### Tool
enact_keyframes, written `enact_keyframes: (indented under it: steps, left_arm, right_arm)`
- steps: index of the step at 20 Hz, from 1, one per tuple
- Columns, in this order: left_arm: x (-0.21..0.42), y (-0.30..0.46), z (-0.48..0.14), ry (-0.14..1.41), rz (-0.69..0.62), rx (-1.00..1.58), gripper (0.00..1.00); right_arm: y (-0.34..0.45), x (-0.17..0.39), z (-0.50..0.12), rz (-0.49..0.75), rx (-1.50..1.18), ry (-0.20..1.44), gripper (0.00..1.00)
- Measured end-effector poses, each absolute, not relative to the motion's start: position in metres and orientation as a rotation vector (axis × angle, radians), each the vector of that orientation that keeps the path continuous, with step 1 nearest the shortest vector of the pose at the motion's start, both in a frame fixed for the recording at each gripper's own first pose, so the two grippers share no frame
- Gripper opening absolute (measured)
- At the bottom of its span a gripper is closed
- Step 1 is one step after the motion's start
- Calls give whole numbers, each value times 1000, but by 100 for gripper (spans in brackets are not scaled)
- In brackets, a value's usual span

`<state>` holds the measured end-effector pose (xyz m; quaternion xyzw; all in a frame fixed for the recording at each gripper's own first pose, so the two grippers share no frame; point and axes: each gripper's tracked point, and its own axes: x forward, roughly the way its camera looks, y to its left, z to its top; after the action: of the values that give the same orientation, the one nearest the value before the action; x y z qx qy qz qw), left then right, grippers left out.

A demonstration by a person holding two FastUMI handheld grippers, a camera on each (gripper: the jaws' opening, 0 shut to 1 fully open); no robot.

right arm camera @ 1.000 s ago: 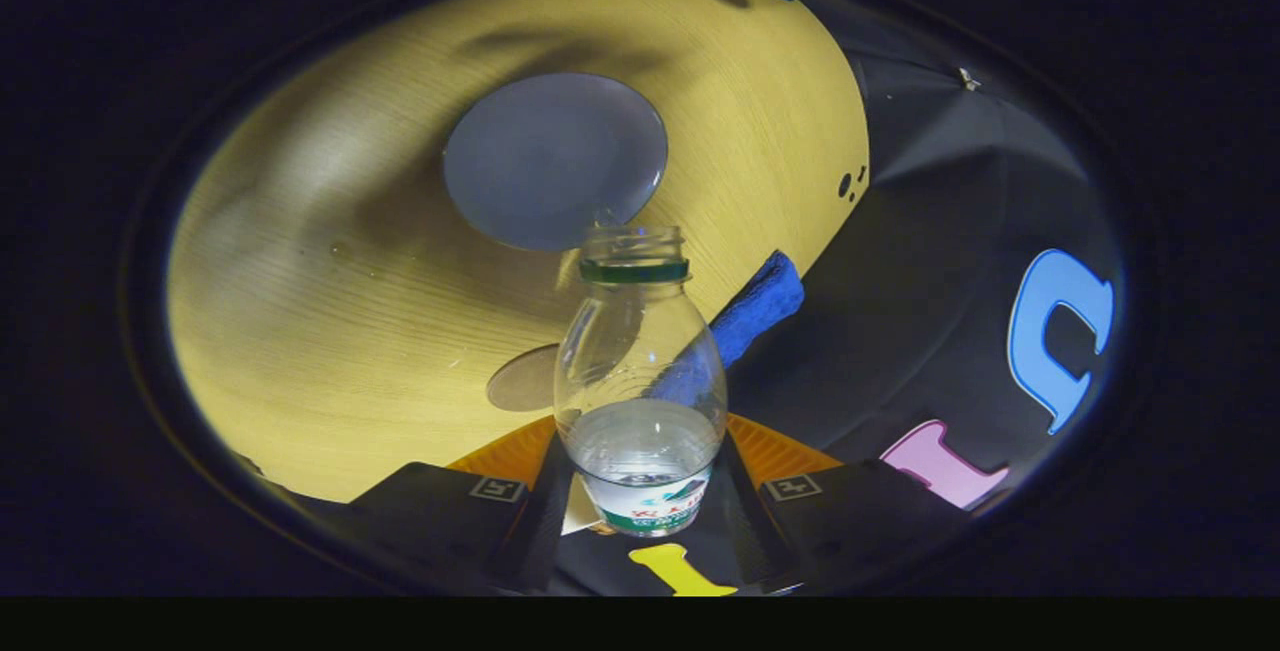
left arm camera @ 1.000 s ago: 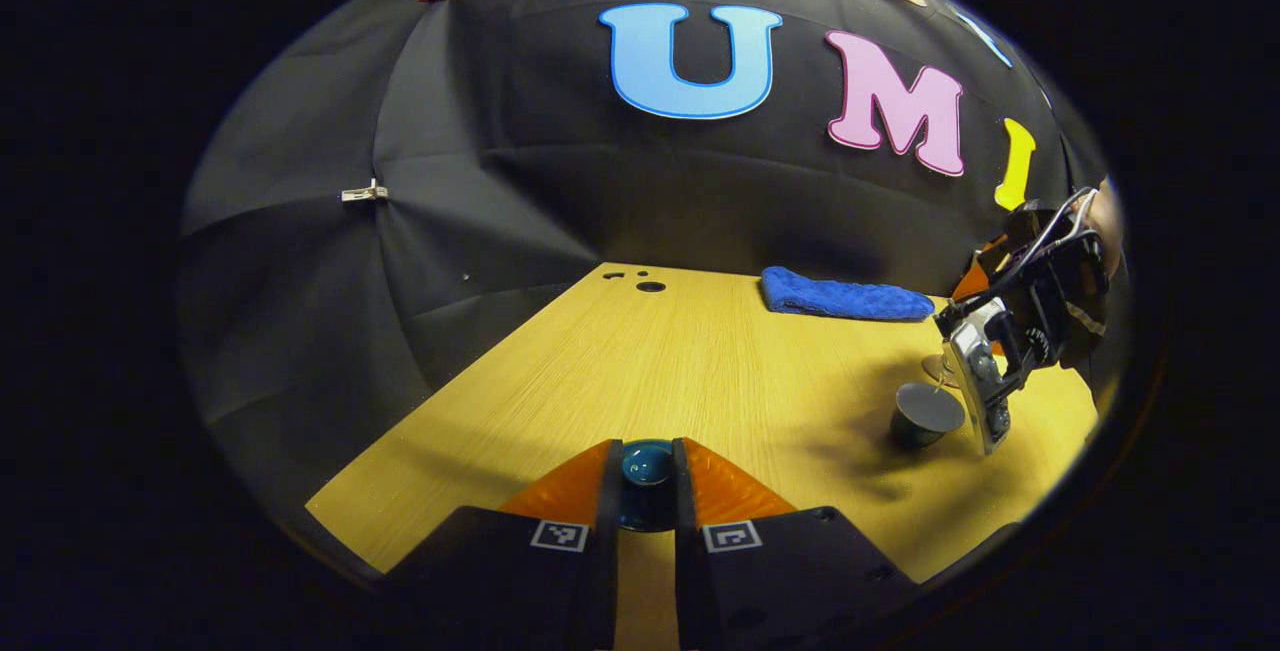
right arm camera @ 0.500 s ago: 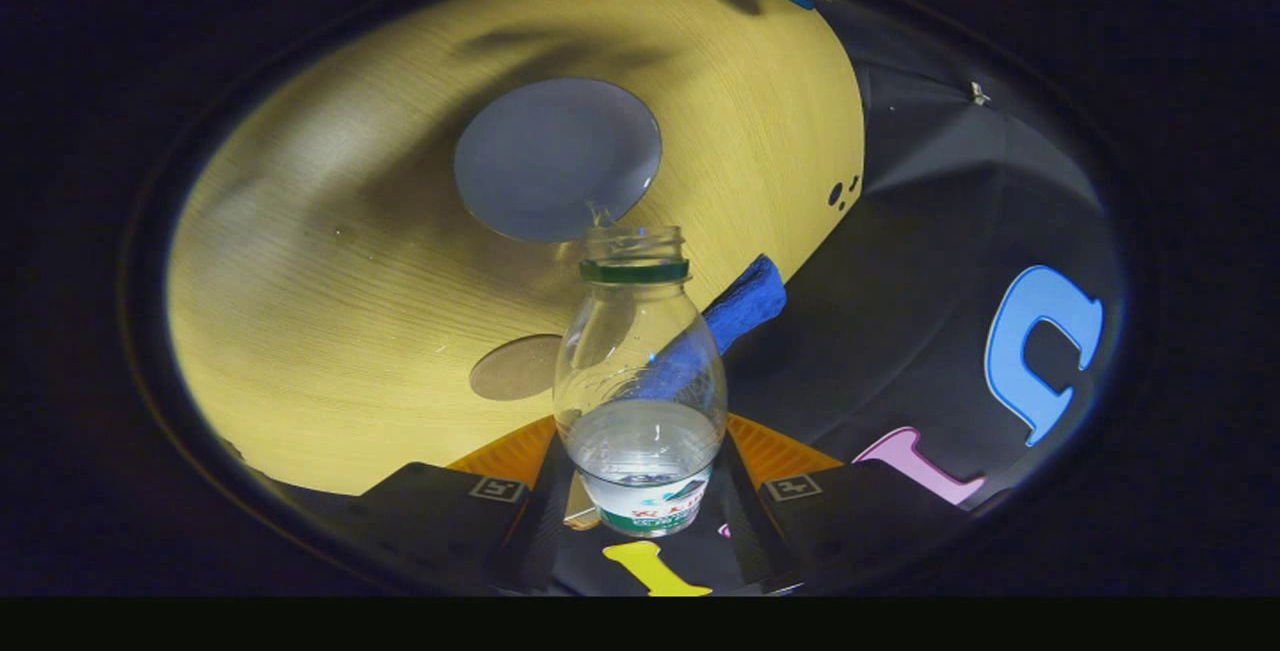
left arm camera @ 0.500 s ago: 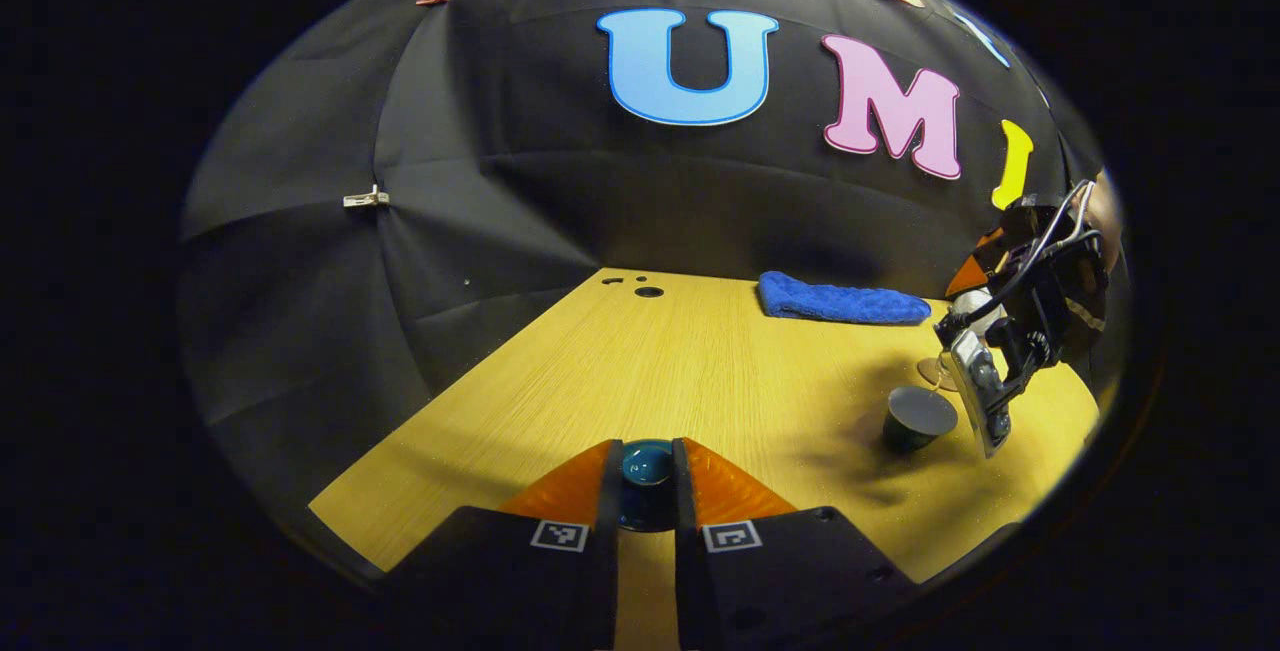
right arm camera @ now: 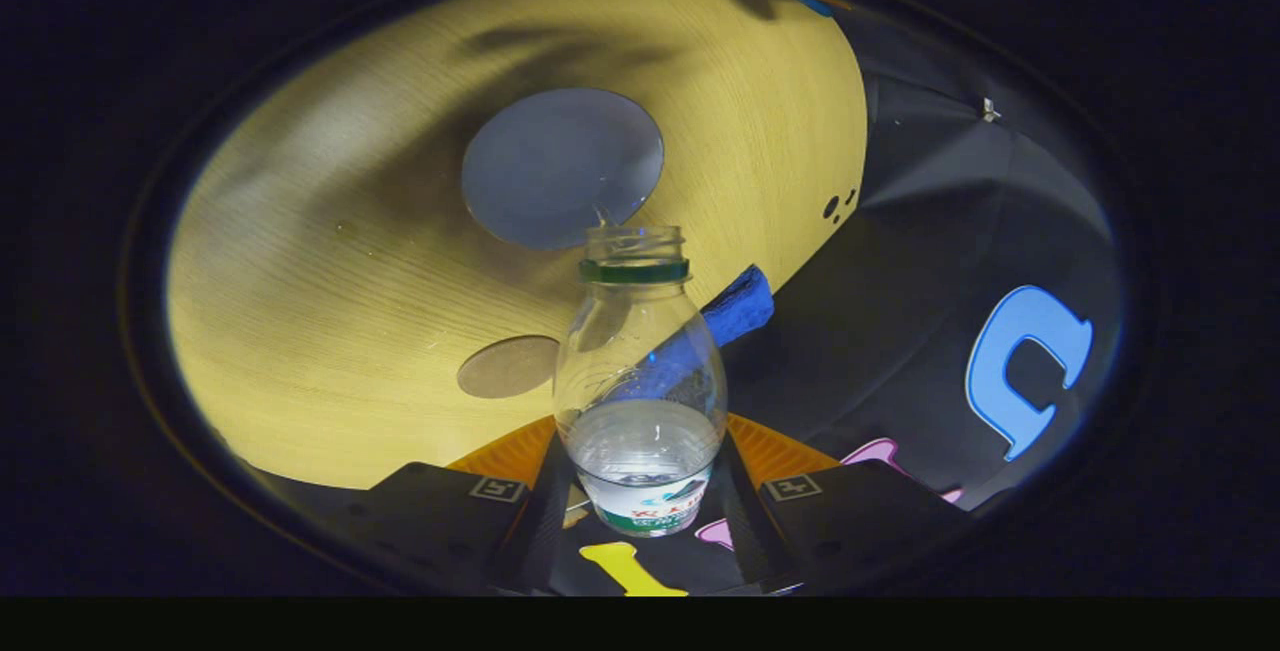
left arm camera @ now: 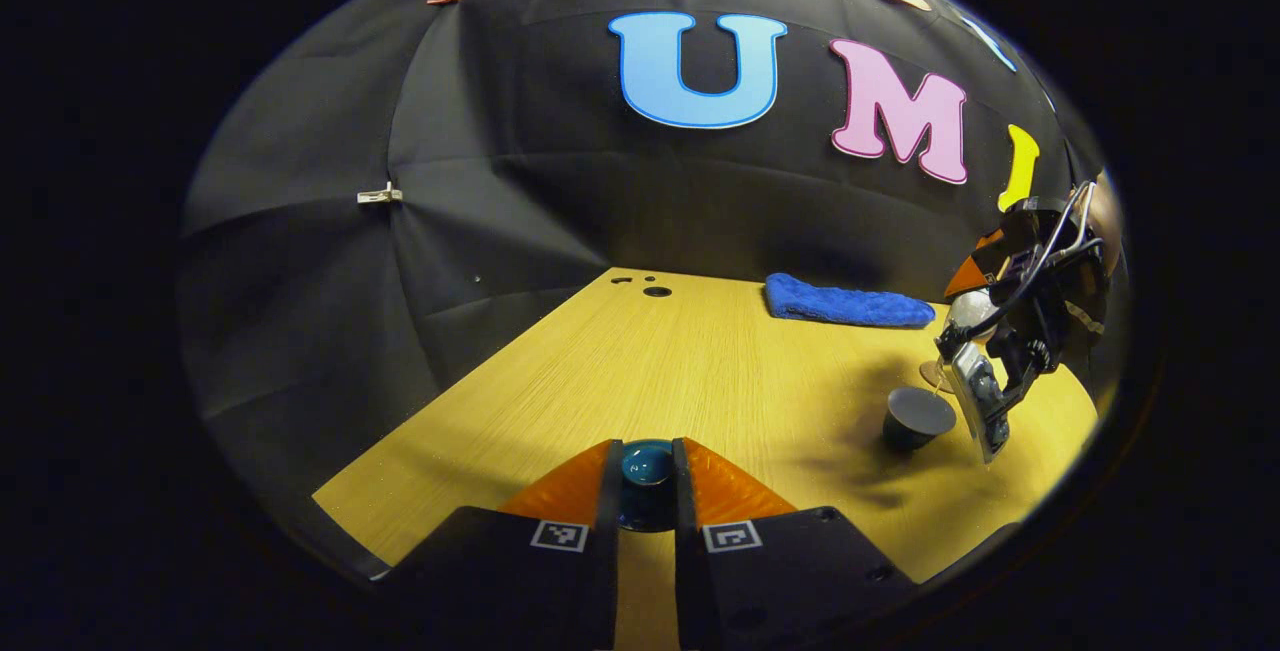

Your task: Open the teacup lid with one hand, grasp the water bottle and pour water into the teacup with the other hand; after pouring, place the water bottle on the coaster and then close the teacup lid.

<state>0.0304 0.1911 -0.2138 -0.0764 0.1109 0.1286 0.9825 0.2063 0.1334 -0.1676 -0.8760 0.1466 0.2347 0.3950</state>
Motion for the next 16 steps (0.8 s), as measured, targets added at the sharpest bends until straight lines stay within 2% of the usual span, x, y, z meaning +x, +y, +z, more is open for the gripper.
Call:
enact_keyframes:
  steps: [7, 9, 10, 13, 16]
  left_arm:
    - [29, 182, -200, 206, 273, -178, 27]
    - [31, 174, -195, 205, 265, -171, 27]
    - [31, 170, -193, 205, 259, -169, 27]
    - [36, 156, -185, 206, 245, -174, 27]
    - [40, 144, -179, 216, 240, -156, 27]
  right_arm:
    - [129, 202, -177, 607, -2089, 438, 71]
    - [125, 197, -185, 619, -1975, 503, 74]
    - [123, 194, -189, 623, -1911, 534, 71]
    - [121, 186, -200, 614, -1713, 605, 71]
    - [123, 187, -192, 559, -1514, 600, 71]
